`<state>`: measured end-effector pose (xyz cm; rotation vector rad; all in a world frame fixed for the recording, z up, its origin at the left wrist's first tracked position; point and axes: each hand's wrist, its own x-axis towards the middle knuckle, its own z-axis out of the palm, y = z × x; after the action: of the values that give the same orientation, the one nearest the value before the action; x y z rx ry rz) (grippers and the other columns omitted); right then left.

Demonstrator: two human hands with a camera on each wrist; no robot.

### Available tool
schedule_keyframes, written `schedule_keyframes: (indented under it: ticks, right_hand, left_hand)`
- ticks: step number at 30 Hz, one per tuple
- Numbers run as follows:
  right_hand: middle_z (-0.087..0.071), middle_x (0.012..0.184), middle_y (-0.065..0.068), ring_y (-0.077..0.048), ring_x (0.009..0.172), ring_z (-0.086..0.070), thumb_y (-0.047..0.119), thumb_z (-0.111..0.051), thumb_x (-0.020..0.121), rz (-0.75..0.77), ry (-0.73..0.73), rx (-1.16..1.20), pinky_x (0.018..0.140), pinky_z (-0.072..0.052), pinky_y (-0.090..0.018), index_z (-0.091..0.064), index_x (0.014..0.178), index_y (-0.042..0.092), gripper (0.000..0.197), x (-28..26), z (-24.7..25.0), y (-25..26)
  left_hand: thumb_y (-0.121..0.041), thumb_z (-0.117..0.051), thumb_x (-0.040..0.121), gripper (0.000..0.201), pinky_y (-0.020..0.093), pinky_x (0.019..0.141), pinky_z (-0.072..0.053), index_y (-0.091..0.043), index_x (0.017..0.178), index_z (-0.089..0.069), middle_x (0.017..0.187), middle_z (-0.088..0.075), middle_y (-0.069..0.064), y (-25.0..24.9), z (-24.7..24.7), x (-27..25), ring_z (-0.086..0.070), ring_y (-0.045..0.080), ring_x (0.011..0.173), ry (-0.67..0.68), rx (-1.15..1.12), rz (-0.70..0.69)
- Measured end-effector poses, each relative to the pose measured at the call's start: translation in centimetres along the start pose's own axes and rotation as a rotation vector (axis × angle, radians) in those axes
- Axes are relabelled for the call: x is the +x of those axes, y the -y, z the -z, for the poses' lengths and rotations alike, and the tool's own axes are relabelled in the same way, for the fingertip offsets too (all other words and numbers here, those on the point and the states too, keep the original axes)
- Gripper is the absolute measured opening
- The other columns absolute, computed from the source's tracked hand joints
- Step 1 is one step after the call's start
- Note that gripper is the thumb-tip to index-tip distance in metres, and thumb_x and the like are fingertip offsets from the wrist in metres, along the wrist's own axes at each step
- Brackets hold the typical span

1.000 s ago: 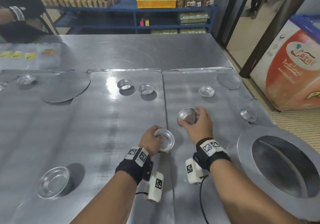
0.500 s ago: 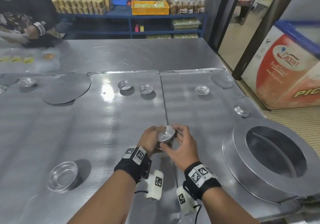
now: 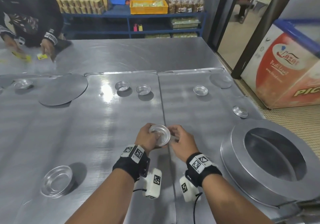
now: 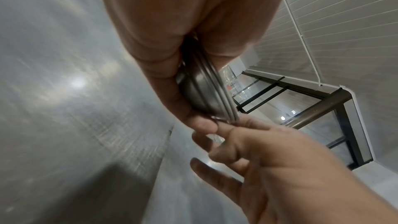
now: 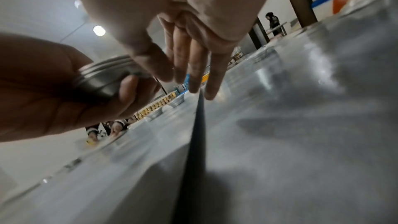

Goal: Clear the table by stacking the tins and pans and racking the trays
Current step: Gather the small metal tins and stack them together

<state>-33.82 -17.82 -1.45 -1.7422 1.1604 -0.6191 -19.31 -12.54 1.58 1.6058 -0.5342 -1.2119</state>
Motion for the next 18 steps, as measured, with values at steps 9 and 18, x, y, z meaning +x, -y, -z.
schedule_keyframes:
  ticks: [9,18]
  right_hand:
    - [-0.063,0.123,-0.016,-0.036,0.117,-0.058,0.02,-0.06,0.083,-0.375,-0.082,-0.601,0.095,-0.05,-0.039,-0.06,0.117,0.007,0.037,9.5,5.5,-2.3]
    - [-0.038,0.146,-0.02,-0.043,0.136,-0.032,0.032,-0.053,0.085,-0.805,-0.296,-0.743,0.107,-0.031,-0.055,-0.044,0.14,0.007,0.06,18.4,13.6,-7.0]
  left_hand:
    - [0.015,-0.048,0.09,0.026,0.05,0.061,-0.061,-0.007,0.098,-0.06,0.105,-0.059,0.024,-1.0,-2.6,3.0,-0.063,0.042,0.089,0.009,-0.035,-0.003]
    - [0.015,-0.048,0.091,0.025,0.05,0.063,-0.062,-0.002,0.105,-0.059,0.099,-0.06,0.022,-1.9,-5.4,6.8,-0.064,0.04,0.087,0.024,-0.024,0.009]
